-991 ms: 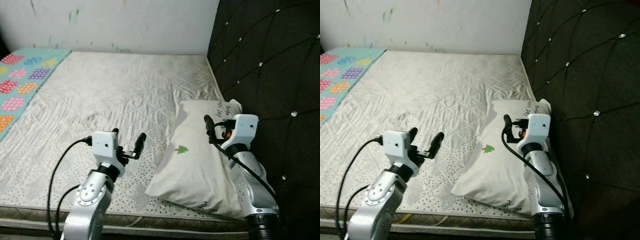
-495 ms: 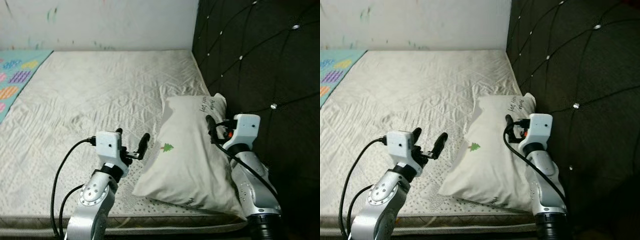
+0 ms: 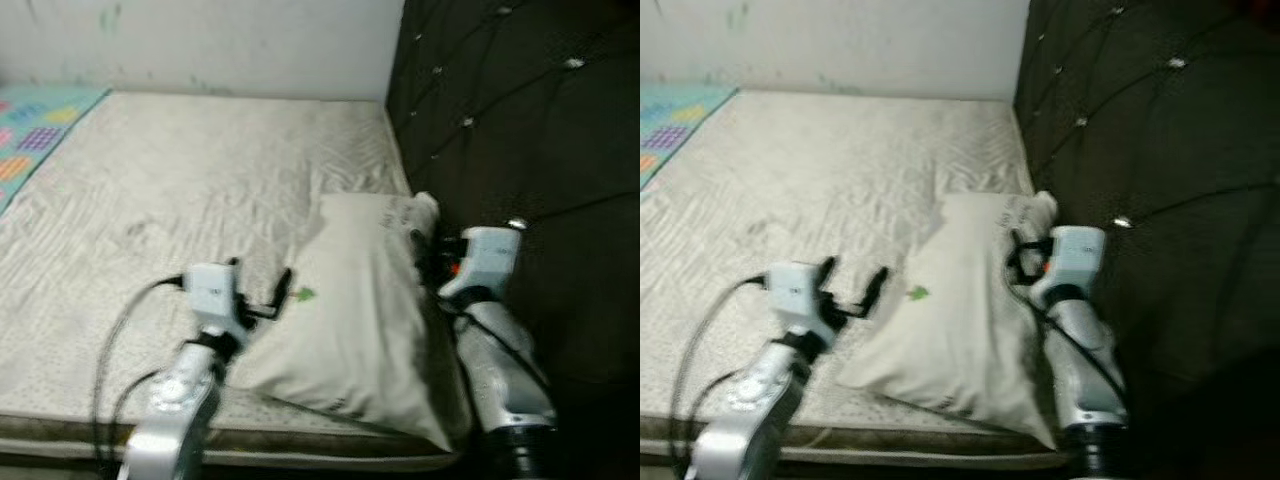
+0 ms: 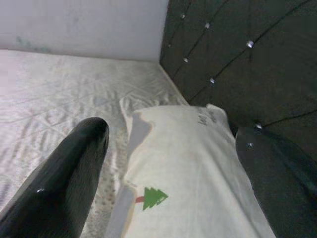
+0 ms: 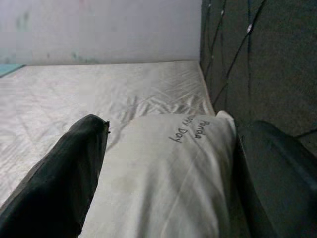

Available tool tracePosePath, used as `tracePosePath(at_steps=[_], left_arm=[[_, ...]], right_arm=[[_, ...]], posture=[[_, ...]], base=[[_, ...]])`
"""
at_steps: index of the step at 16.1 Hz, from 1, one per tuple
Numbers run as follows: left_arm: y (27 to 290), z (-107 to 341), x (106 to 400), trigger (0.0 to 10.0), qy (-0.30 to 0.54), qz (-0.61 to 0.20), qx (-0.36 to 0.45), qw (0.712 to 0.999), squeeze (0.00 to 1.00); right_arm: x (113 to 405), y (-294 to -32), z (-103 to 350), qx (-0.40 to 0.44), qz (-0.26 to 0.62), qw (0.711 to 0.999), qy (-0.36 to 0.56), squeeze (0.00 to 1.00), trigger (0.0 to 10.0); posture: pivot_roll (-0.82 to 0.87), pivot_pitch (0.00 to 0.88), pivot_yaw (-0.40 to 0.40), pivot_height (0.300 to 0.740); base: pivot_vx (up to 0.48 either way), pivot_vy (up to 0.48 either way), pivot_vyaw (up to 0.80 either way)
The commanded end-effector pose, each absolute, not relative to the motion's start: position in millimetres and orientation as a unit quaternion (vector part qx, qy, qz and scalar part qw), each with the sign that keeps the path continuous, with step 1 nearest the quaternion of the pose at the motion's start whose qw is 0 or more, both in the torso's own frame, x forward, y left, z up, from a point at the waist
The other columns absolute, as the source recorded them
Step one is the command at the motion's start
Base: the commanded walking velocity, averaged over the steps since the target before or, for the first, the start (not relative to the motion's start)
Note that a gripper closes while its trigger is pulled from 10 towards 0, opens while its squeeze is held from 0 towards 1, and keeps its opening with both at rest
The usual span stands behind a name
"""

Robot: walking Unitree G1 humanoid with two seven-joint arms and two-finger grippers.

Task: Clean up the room

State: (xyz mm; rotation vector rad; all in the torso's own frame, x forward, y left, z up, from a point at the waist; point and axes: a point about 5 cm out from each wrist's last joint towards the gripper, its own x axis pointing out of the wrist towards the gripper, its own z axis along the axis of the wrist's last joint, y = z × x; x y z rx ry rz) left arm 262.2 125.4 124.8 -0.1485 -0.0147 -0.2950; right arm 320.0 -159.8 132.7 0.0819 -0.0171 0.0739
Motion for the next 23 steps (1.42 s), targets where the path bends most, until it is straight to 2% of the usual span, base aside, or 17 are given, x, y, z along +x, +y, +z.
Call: tracePosePath(at_steps=[1,6,10,15,18,20,23], left_arm=[[119.6,125.6,260.6,10.0,-0.008,-0.156,-0.08,0.984,0.0],[120.2,124.8,261.0,10.0,-0.005,-0.152,-0.083,0.985,0.0],[121.0,124.1,260.8,10.0,-0.002,-0.149,-0.083,0.985,0.0],[123.7,125.1,260.7,10.0,-0.005,-0.14,-0.078,0.987,0.0],[144.6,128.6,254.8,10.0,-0.013,-0.086,-0.054,0.995,0.0],[176.5,126.6,242.9,10.0,-0.007,0.009,-0.033,0.999,0.0],[198.2,124.9,231.8,10.0,0.014,0.031,-0.003,0.999,0.0]], right_arm=[[320.3,-166.6,134.3,0.036,0.027,0.999,-0.01,0.0,10.0],[320.3,-166.9,134.0,0.037,0.026,0.999,-0.008,0.0,10.0],[320.6,-167.0,133.5,0.039,0.026,0.999,-0.006,0.0,10.0],[319.8,-165.2,134.6,0.04,0.031,0.999,-0.009,0.0,10.0],[314.3,-162.9,134.8,0.045,0.035,0.998,-0.006,0.0,10.0],[302.2,-164.3,124.0,0.049,0.032,0.998,0.014,0.0,10.0],[292.5,-164.7,121.3,0.045,0.034,0.998,0.019,0.0,10.0]], posture=[[-0.04,0.061,0.02,0.74],[-0.04,0.068,0.018,0.74],[-0.04,0.071,0.02,0.74],[-0.04,0.084,0.019,0.74],[-0.03,0.135,0.021,0.74],[-0.03,0.154,0.019,0.74],[-0.01,0.167,-0.002,0.74]], base=[[0.0,0.0,0.0],[0.0,0.0,0.0],[0.0,0.0,-0.72],[0.0,0.0,0.0],[0.0,0.0,0.0],[0.0,0.0,0.0],[0.0,0.0,0.0]])
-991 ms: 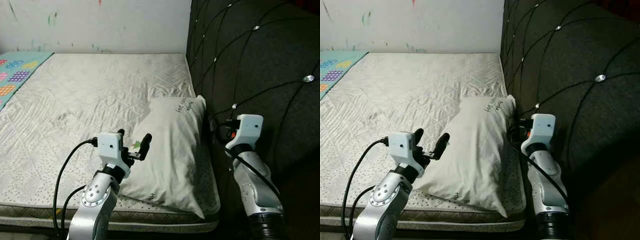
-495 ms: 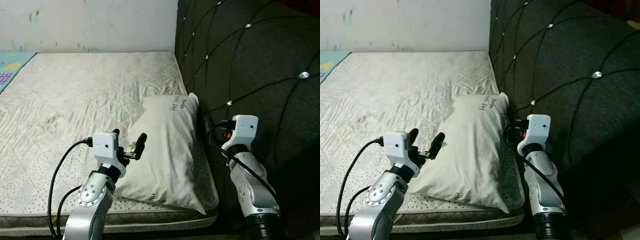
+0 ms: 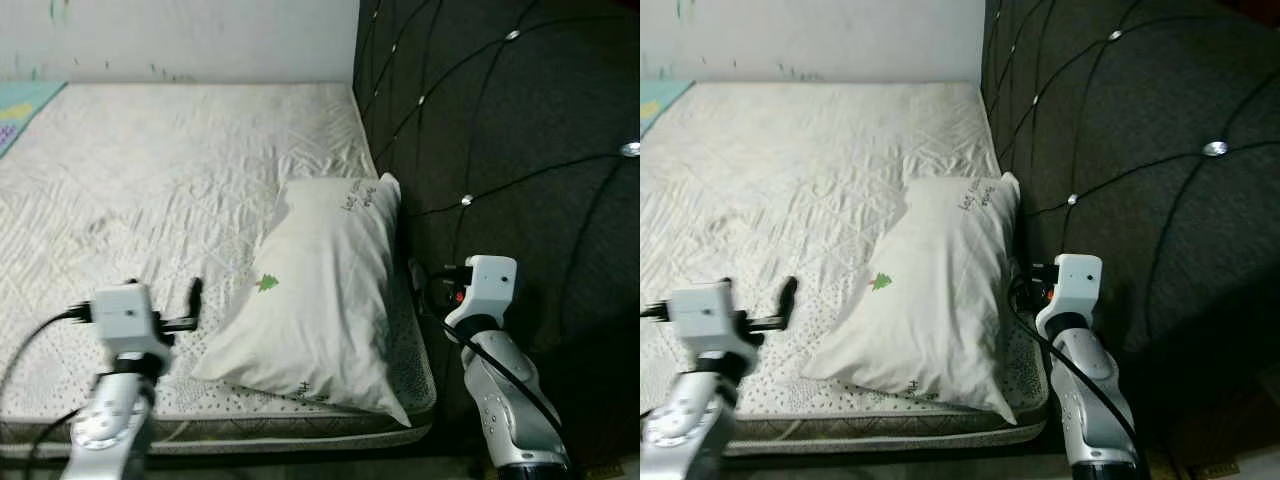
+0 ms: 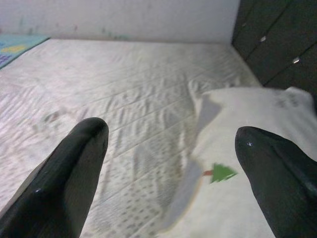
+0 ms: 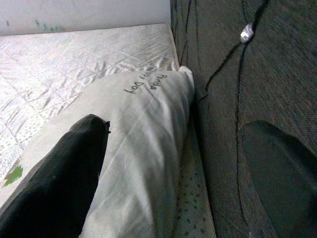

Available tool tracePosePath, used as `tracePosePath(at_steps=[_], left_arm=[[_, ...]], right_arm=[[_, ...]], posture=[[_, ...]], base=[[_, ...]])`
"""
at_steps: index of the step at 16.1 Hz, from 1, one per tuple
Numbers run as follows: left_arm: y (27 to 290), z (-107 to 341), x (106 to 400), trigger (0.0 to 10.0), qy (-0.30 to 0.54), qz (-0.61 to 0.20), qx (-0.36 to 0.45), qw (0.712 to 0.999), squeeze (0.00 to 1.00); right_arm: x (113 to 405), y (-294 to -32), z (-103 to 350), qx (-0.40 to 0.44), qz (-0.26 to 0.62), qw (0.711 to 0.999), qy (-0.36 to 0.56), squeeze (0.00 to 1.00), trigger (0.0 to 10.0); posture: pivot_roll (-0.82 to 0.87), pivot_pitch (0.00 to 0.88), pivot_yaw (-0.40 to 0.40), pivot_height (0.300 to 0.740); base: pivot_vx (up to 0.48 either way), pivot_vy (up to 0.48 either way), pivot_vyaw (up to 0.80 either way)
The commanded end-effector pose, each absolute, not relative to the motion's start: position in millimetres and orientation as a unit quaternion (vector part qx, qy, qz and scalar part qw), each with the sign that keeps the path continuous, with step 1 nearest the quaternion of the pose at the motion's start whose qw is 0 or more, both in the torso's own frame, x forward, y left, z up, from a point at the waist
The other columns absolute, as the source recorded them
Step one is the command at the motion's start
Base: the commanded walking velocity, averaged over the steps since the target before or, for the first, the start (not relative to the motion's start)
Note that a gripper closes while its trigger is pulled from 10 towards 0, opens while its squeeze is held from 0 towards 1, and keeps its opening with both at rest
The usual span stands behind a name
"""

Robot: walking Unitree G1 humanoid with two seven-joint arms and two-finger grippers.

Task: Clean up the room

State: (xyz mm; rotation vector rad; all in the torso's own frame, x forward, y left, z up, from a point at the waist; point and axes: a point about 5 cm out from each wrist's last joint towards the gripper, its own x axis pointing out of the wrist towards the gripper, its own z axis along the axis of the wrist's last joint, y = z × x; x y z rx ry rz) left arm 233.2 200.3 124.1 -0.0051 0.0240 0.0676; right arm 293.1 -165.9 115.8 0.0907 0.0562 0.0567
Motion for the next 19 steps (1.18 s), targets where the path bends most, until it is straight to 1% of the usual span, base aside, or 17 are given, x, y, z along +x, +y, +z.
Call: tracePosePath(at_steps=[1,2,4,7,9,10,13,19], left_arm=[[199.8,124.4,230.6,10.0,0.021,0.028,0.007,0.999,0.0],[199.4,123.0,228.5,10.0,0.035,0.008,0.021,0.999,0.0],[197.4,121.8,224.2,10.0,0.043,0.007,0.036,0.998,0.0],[190.4,123.5,223.9,10.0,0.034,0.021,0.009,0.999,0.0],[184.4,116.7,223.1,10.0,0.052,0.038,-0.04,0.997,0.0],[178.8,115.2,220.3,10.0,0.056,0.03,-0.048,0.997,0.0],[175.3,115.2,214.9,10.0,0.062,0.028,-0.059,0.996,0.0],[174.1,117.0,217.7,10.0,0.065,0.019,-0.072,0.995,0.0]], right_arm=[[290.7,-165.4,120.6,0.044,0.032,0.998,0.021,0.0,10.0],[286.7,-167.4,117.8,0.044,0.027,0.998,0.027,0.0,10.0],[282.0,-169.2,117.7,0.04,0.015,0.999,0.026,0.0,10.0],[278.3,-167.1,118.5,0.049,0.01,0.998,0.025,0.0,10.0],[280.3,-164.8,122.0,0.053,0.014,0.998,0.02,0.0,10.0],[281.6,-164.4,123.6,0.05,0.016,0.998,0.018,0.0,10.0],[281.8,-163.8,125.5,0.039,0.025,0.999,0.018,0.0,10.0],[276.6,-156.9,122.6,0.042,0.038,0.998,0.03,0.0,10.0]], posture=[[-0.01,0.167,-0.004,0.74],[0.0,0.168,-0.014,0.74],[0.0,0.161,-0.011,0.74],[-0.03,0.148,0.003,0.74],[-0.03,0.149,0.005,0.74],[-0.04,0.156,0.007,0.74],[-0.03,0.183,0.006,0.74],[-0.04,0.196,0.002,0.74]], base=[[0.0,0.0,0.0],[0.0,0.0,0.0],[0.0,0.0,0.0],[0.0,0.0,0.0],[0.0,0.0,0.0],[0.0,0.0,0.0],[0.0,0.0,0.0],[0.0,0.0,0.0]])
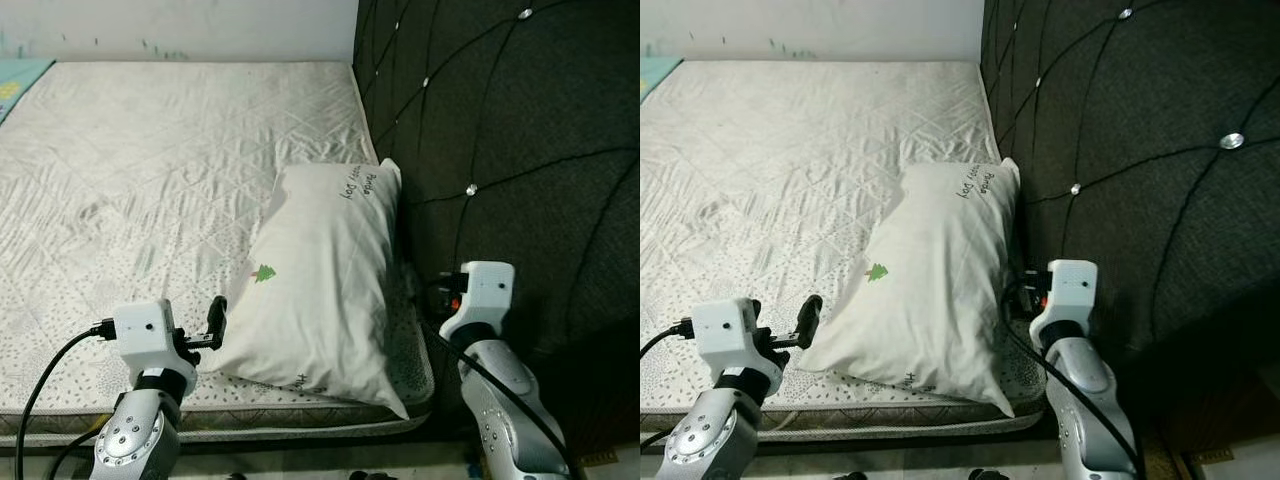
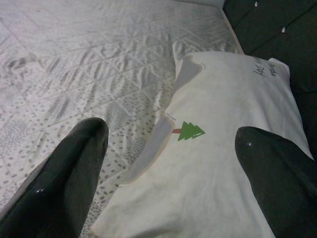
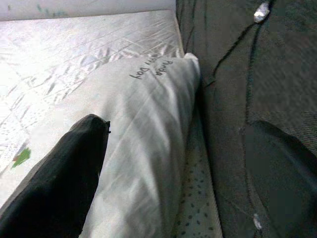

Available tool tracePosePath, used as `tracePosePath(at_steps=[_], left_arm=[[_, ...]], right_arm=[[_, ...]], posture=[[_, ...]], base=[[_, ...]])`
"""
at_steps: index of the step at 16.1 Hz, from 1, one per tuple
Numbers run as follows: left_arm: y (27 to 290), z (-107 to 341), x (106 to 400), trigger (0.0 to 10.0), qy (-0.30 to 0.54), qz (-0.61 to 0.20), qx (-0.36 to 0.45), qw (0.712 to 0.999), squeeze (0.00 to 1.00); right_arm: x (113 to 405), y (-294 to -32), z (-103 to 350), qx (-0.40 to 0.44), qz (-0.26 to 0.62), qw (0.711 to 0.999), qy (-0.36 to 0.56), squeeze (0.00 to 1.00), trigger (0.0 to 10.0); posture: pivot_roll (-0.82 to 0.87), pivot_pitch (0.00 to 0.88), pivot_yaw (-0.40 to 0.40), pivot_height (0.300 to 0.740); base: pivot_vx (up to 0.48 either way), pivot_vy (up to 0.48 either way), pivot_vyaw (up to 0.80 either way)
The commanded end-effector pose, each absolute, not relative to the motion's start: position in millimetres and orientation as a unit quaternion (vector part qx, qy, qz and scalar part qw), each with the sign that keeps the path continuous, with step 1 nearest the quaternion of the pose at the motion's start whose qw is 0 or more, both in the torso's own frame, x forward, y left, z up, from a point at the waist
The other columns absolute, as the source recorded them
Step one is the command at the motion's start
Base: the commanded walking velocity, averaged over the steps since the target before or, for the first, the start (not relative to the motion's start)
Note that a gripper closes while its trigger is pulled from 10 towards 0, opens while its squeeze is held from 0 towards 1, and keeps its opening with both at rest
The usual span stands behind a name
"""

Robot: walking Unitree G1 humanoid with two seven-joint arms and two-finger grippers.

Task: Clean up the room

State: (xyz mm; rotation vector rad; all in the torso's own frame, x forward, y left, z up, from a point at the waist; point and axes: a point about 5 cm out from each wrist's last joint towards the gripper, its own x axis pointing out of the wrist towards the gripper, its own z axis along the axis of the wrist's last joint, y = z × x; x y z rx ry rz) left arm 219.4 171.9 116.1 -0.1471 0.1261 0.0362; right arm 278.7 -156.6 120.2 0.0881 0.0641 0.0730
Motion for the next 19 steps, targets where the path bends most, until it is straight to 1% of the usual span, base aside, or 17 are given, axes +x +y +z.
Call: tracePosePath(at_steps=[1,6,8,12,19], left_arm=[[173.7,117.5,217.6,10.0,0.066,0.018,-0.072,0.995,0.0],[172.9,118.2,219.5,10.0,0.065,0.016,-0.071,0.995,0.0],[172.0,119.0,220.8,10.0,0.065,0.015,-0.068,0.995,0.0],[171.6,119.4,221.9,10.0,0.064,0.016,-0.068,0.996,0.0],[170.1,119.8,222.3,10.0,0.064,0.021,-0.071,0.995,0.0]], right_arm=[[275.4,-156.8,121.8,0.043,0.04,0.998,0.032,0.0,10.0],[275.2,-154.8,121.5,0.045,0.045,0.997,0.036,0.0,10.0],[275.6,-154.6,122.2,0.045,0.048,0.997,0.037,0.0,10.0],[276.2,-153.6,122.1,0.043,0.052,0.997,0.038,0.0,10.0],[278.6,-153.5,122.1,0.039,0.059,0.997,0.04,0.0,10.0]], posture=[[-0.04,0.204,0.002,0.736],[-0.04,0.21,0.002,0.69],[-0.04,0.213,-0.002,0.66],[-0.04,0.215,-0.002,0.615],[-0.04,0.221,-0.01,0.61]], base=[[0.0,0.0,0.0],[0.0,0.0,0.0],[0.0,0.0,0.0],[0.0,0.0,0.0],[0.0,0.0,0.0]])
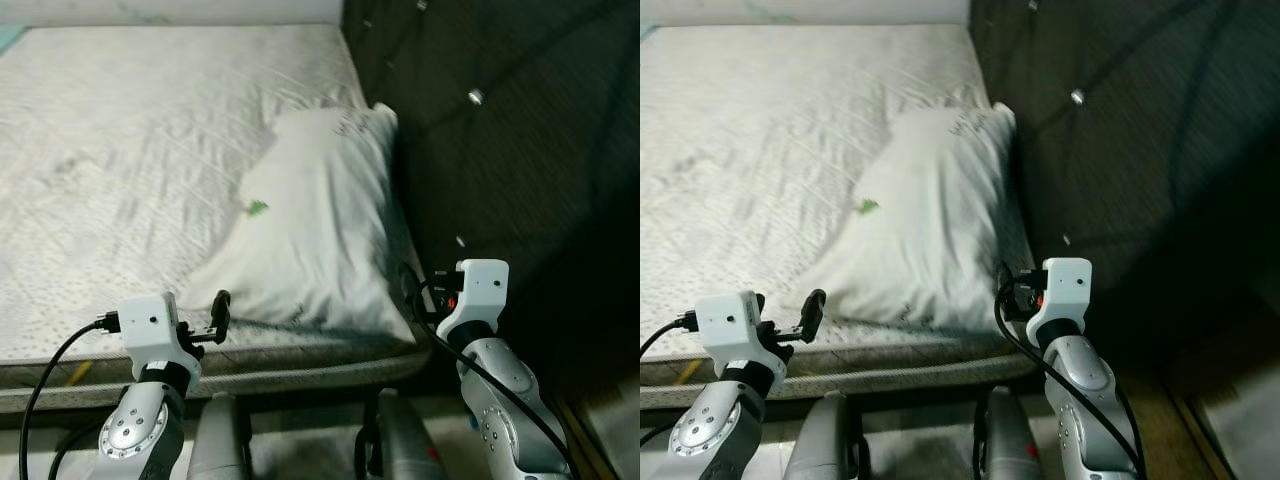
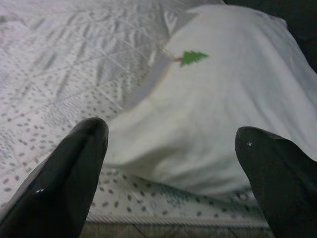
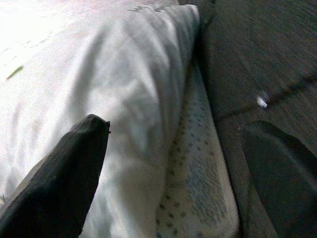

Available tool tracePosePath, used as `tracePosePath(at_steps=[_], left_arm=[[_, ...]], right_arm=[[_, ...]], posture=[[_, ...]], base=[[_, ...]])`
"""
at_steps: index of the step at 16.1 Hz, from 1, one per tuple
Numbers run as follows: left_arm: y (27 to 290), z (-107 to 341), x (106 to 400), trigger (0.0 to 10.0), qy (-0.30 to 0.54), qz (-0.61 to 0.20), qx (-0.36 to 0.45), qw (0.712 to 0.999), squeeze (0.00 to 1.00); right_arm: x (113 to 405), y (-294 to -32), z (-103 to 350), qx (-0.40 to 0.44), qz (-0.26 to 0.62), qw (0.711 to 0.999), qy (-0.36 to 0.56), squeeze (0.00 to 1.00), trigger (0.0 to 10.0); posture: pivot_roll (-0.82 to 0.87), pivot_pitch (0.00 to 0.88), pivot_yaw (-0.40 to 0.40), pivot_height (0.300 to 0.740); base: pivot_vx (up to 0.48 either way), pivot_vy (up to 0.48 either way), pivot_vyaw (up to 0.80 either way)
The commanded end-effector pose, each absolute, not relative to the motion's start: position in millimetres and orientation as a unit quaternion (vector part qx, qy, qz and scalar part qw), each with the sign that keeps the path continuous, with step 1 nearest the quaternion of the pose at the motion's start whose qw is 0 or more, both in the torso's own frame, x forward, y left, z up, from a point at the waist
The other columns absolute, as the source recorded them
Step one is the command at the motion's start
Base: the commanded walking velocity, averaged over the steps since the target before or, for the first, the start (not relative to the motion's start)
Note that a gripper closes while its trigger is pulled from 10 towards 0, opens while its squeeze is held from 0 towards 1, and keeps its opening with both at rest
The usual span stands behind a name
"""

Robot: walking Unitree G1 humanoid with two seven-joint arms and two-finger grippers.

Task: Clean up the room

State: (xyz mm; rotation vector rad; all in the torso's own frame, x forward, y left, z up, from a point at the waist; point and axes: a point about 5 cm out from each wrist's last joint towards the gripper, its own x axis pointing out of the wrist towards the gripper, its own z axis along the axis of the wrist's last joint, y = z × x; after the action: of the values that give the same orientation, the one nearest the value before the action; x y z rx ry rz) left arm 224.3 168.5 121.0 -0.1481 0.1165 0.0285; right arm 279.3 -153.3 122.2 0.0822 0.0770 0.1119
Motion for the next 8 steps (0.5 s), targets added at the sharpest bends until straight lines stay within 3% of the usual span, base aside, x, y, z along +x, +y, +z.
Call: tracePosePath(at_steps=[1,8], left_arm=[[170.1,119.7,222.3,10.0,0.064,0.023,-0.071,0.995,0.0],[171.3,118.3,221.5,10.0,0.065,0.033,-0.073,0.995,0.0]], right_arm=[[280.2,-153.6,122.0,0.037,0.062,0.997,0.041,0.0,10.0],[280.6,-147.5,120.6,0.036,0.084,0.995,0.042,0.0,10.0]], posture=[[-0.04,0.221,-0.012,0.61],[-0.03,0.212,-0.012,0.59]], base=[[0.0,0.0,0.0],[0.0,0.0,0.0]])
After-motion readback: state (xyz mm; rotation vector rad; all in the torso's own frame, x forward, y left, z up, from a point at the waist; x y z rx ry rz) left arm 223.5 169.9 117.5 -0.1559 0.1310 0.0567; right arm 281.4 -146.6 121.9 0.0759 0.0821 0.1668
